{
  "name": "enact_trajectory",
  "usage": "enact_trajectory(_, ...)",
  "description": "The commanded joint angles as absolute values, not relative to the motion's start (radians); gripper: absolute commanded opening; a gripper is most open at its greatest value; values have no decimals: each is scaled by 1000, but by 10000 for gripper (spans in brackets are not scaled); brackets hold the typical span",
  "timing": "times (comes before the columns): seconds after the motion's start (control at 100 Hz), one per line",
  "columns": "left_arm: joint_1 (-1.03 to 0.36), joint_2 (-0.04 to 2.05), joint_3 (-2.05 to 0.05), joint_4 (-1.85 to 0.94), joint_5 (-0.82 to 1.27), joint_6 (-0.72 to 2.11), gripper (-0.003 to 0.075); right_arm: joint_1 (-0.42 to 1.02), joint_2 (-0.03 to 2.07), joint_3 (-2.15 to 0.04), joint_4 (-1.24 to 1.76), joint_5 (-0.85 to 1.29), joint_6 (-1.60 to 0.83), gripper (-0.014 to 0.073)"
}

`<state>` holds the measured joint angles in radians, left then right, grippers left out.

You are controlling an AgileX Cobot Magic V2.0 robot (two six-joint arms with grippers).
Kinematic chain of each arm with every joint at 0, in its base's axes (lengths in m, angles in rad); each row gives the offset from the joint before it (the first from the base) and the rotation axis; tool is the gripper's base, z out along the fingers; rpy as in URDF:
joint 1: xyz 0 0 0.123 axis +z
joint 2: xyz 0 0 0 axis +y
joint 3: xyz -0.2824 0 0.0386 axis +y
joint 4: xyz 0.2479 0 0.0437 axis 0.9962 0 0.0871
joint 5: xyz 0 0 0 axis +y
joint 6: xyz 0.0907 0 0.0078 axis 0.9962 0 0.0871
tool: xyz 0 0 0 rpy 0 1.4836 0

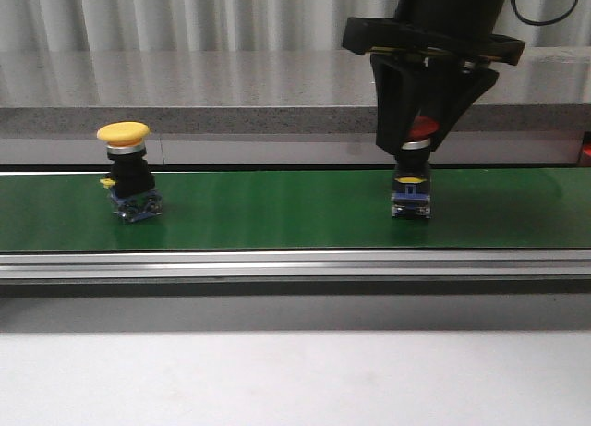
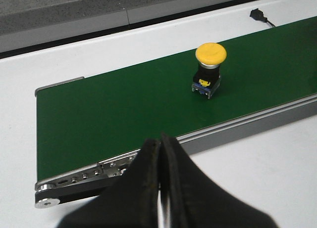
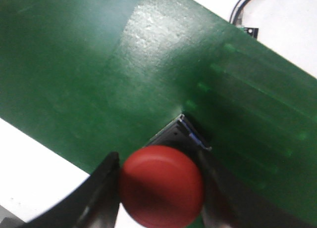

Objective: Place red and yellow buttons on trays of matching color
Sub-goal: 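Grasp the red button with the right gripper and lift it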

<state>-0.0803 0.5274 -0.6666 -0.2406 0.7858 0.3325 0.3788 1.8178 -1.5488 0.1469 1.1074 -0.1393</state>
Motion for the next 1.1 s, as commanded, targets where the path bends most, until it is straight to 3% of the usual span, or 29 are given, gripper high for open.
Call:
enact_trajectory(0.0, -88, 530, -694, -266, 722, 329, -20, 357, 1765, -1583, 145, 1090, -154, 194)
enact_trajectory(0.35, -88, 530, -694, -266, 720, 329, -20, 208, 1659, -1583, 145, 1092, -82, 194)
enact_trajectory(1.09, -88, 530, -694, -266, 720, 329, -20, -351, 1579, -1577, 145, 1070, 55, 194)
